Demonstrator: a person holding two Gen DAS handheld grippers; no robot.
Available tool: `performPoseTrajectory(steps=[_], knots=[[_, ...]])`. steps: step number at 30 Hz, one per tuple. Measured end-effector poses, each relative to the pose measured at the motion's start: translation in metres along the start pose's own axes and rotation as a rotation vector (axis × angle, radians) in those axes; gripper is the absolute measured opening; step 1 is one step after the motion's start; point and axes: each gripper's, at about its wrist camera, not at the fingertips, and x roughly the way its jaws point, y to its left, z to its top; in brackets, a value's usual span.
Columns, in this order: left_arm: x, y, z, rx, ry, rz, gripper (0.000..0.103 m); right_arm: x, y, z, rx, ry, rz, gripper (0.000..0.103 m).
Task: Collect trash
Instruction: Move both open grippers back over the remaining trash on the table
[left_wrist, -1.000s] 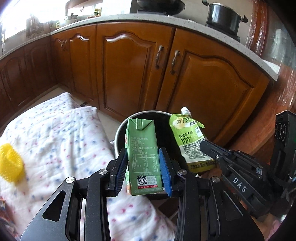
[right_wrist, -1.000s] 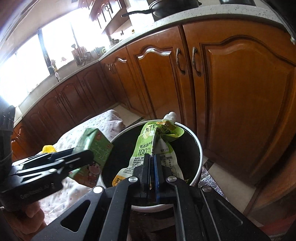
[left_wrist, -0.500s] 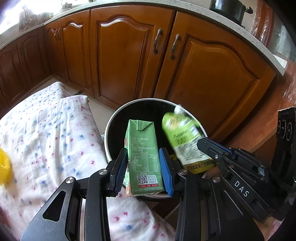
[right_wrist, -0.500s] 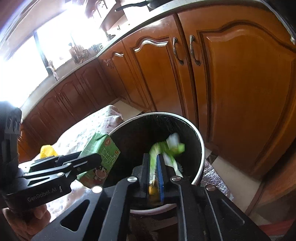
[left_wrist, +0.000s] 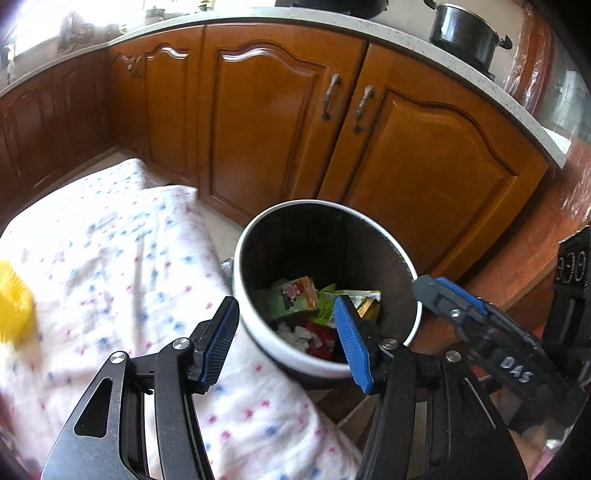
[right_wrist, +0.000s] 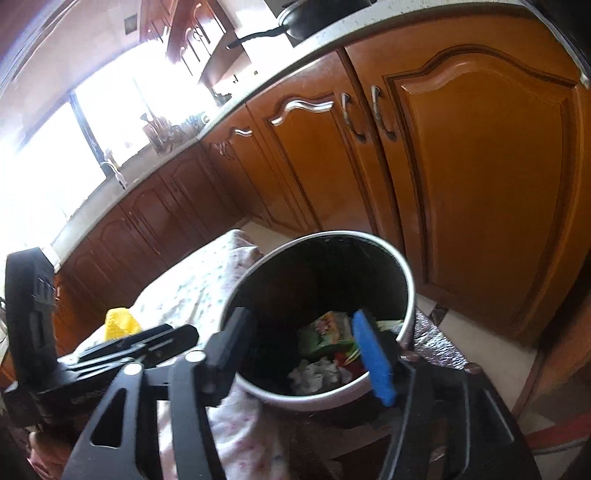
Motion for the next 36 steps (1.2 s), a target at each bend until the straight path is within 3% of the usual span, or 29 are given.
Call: performPoseTrajectory(steps=[2,8,23,36], knots=[[-0.005,0.007,-0.008,-0.018,-0.002,0.012,0.054,-0.003,0.008,-0.007,-0.005,-0.006,0.011,0.076],[-0.026,0.034,-0.034,-0.086,-0.011,0.047,0.054,-0.002,0.032,-0.028,-0.002,0.013,0.056,0.090],[-0.107,0.118,-0.098,-0.233,-0.063,0.140,0.055,-0.003,0.095,-0.075,-0.051,0.085,0.157,0.090],[-0.162,0.165,-0.144,-0.308,-0.105,0.204,0.055,-0.014,0.153,-0.115,-0.143,0.126,0.233,0.090]])
